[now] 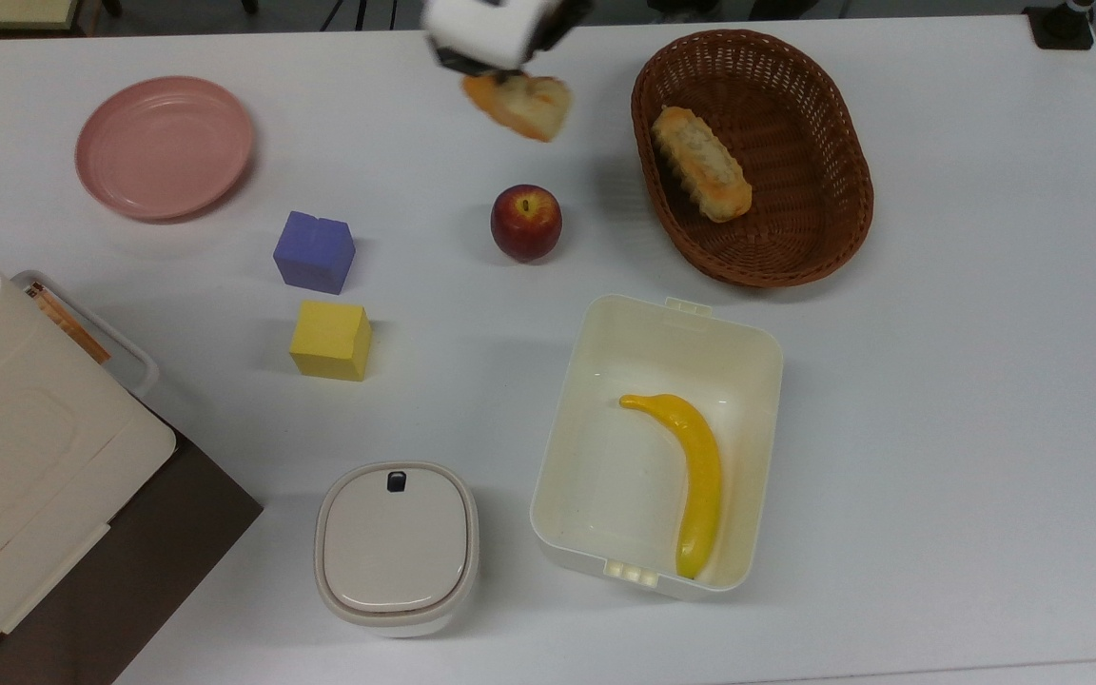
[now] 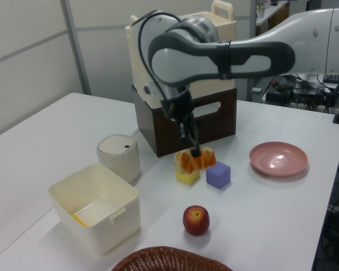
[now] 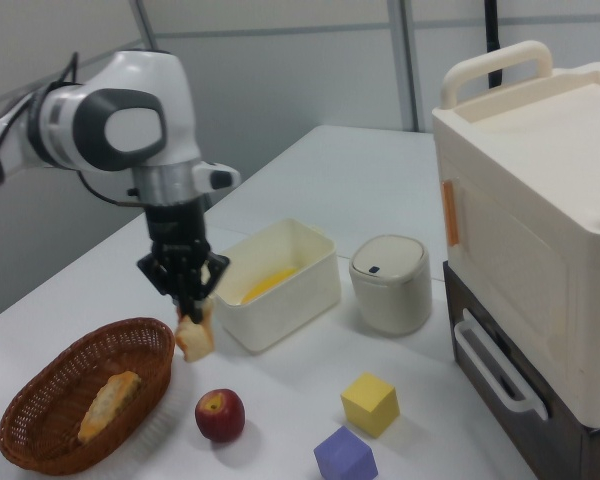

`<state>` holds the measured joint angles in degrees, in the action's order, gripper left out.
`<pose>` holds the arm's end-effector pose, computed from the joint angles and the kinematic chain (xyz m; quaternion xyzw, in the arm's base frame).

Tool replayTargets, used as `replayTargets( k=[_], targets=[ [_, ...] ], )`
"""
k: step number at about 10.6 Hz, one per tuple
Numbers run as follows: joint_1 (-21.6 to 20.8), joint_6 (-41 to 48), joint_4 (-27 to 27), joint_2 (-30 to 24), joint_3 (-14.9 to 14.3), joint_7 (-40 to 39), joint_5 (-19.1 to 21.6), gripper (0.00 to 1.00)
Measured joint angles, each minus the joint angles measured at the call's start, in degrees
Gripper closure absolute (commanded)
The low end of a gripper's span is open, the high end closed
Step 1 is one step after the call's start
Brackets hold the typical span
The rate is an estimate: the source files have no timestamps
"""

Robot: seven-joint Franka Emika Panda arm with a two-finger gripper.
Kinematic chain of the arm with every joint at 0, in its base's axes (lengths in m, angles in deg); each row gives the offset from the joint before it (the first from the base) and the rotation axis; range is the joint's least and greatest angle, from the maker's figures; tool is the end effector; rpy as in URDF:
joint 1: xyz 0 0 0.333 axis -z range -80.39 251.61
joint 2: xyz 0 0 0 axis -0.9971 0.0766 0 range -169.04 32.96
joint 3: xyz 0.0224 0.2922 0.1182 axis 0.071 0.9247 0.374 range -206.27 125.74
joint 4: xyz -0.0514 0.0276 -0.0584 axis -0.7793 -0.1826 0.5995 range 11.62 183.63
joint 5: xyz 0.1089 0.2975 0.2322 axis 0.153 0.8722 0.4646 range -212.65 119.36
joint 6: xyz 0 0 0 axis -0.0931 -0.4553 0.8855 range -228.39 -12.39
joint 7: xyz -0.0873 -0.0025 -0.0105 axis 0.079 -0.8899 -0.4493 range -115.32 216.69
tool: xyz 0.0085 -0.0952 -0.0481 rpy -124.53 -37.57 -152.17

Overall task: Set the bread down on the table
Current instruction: 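Lift the bread roll out of the basket and carry it toward the apple, then release the bread roll on the table beside the apple and raise the gripper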

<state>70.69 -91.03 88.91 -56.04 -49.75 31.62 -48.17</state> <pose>0.5864 0.0625 0.5603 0.9682 0.2085 -0.1372 0.0143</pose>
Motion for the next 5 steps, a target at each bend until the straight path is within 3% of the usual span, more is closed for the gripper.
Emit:
replayTargets(
  k=[1,5],
  targets=[
    [2.42,0.00,0.01,0.06,-0.03,-0.94,0.00,0.00],
    [7.61,0.00,0.02,0.20,-0.12,-1.89,-0.93,0.00]
  ],
)
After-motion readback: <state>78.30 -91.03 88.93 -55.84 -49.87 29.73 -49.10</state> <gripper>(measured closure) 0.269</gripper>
